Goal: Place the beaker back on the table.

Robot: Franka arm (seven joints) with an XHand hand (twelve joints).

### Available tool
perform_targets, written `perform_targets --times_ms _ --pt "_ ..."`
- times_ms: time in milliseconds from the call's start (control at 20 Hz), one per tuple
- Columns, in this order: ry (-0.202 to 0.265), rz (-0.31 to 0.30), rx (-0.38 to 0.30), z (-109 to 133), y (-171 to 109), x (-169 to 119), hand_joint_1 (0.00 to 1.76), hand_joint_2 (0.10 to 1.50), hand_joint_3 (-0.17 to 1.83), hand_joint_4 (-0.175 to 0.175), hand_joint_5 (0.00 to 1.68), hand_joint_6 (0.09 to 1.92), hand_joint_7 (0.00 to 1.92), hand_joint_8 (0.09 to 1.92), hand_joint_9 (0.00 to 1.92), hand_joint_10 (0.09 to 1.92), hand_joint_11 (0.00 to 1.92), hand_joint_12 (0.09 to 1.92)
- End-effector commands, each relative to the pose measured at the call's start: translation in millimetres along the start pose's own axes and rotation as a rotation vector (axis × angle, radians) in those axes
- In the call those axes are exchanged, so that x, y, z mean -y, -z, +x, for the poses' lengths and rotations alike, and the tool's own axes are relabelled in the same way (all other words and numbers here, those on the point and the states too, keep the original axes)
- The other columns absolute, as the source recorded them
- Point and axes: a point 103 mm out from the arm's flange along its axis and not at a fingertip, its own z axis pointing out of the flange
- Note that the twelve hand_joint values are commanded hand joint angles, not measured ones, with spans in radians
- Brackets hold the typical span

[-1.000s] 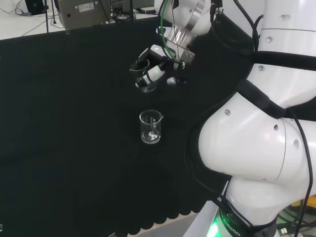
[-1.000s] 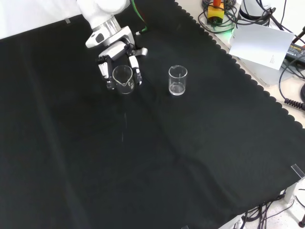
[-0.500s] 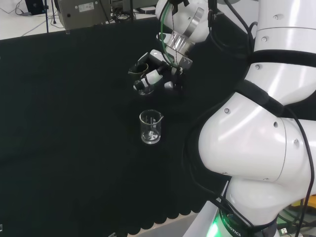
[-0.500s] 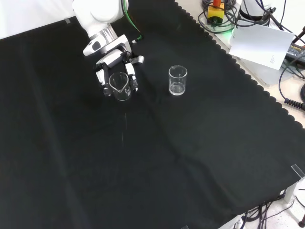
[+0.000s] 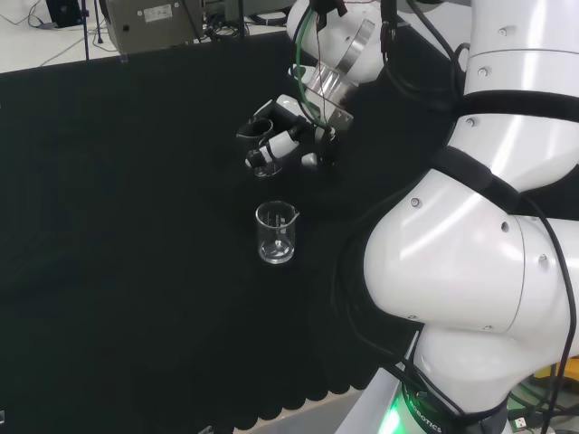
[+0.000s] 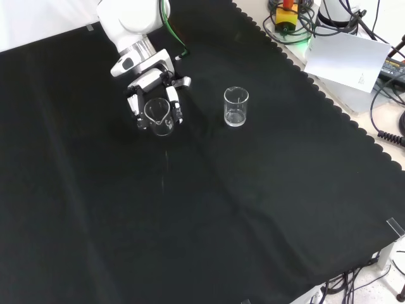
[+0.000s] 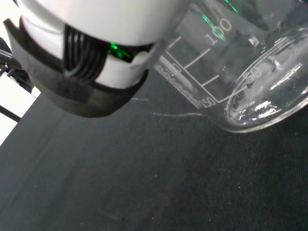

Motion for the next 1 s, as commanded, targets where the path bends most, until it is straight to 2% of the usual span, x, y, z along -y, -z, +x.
perform_targets --times_ms 50,350,700,800,850,900,950,1000 --pt "-0.01 -0.012 -0.016 -7 -10 -2 1.17 0.8 0.35 -0.016 1.33 0.46 1.68 0.09 1.65 0.09 1.48 0.53" --pt "-0.007 -0.017 -0.016 -11 -22 -2 1.18 0.81 0.34 -0.032 1.32 0.48 1.66 0.09 1.64 0.09 1.46 0.56" --pt "-0.001 -0.029 -0.025 -12 -23 -3 1.18 0.81 0.34 -0.044 1.31 0.48 1.63 0.09 1.62 0.09 1.45 0.57" --pt "0.003 -0.018 -0.01 -12 -23 -1 1.26 0.88 0.18 -0.13 1.34 0.39 1.57 0.09 1.59 0.09 1.44 0.58" --pt "0.007 -0.002 -0.007 -12 -24 -1 1.24 0.92 0.11 -0.113 1.32 0.43 1.53 0.09 1.54 0.09 1.42 0.6" --pt "0.006 0.009 -0.002 -12 -24 1 1.2 0.96 0.07 -0.07 1.27 0.51 1.48 0.09 1.49 0.09 1.37 0.63" --pt "0.01 0.029 0.004 -12 -24 2 1.15 0.96 0.04 -0.034 1.16 0.54 1.38 0.09 1.42 0.09 1.27 0.69" --pt "0.014 0.048 0.01 -12 -24 3 1.09 0.95 0.02 -0.004 1.01 0.55 1.24 0.09 1.29 0.09 1.08 0.8"
